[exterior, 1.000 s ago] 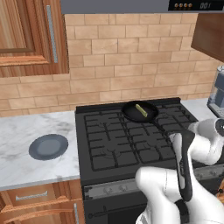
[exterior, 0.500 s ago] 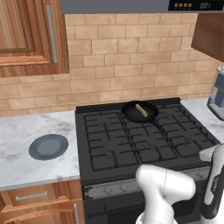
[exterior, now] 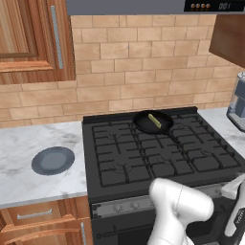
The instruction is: Pick up the butter stick and place it in the pan. Then turn on the burner for the pan.
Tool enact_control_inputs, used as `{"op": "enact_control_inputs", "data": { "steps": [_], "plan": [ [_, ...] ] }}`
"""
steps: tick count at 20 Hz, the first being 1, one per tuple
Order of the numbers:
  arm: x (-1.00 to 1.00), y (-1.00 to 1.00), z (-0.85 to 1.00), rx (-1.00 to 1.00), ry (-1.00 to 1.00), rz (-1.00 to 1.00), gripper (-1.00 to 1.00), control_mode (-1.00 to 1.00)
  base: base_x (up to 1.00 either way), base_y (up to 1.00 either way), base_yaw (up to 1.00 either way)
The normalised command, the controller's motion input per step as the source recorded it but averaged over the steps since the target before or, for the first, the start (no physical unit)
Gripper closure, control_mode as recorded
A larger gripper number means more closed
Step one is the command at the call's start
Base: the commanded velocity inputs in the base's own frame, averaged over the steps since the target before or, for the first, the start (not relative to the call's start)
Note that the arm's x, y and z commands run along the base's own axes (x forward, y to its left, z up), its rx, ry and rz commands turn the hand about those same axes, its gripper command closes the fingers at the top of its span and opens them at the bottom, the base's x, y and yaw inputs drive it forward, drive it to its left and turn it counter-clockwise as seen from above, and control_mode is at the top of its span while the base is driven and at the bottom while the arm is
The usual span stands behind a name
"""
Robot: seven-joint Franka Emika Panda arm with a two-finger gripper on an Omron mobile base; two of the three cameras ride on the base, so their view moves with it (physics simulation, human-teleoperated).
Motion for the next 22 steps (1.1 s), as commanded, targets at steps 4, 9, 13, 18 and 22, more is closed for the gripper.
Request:
{"op": "enact_control_inputs", "data": {
  "steps": [4,9,13,18,22],
  "plan": [
    [-0.35,-0.01,-0.59,-0.02,-0.24,0.0,-1.0,-1.0,0.0,0.0,0.0],
    [-0.07,0.0,-0.47,0.0,-0.19,0.01,-1.0,-1.0,0.0,0.0,0.0],
    [0.01,0.0,-0.29,0.01,-0.18,0.04,-1.0,-1.0,0.0,0.0,0.0],
    [0.08,0.0,-0.27,0.02,-0.13,0.08,-1.0,-1.0,0.0,0.0,0.0],
    [0.05,-0.07,-0.26,0.05,-0.12,0.08,-1.0,-1.0,0.0,0.0,0.0]
  ]
}}
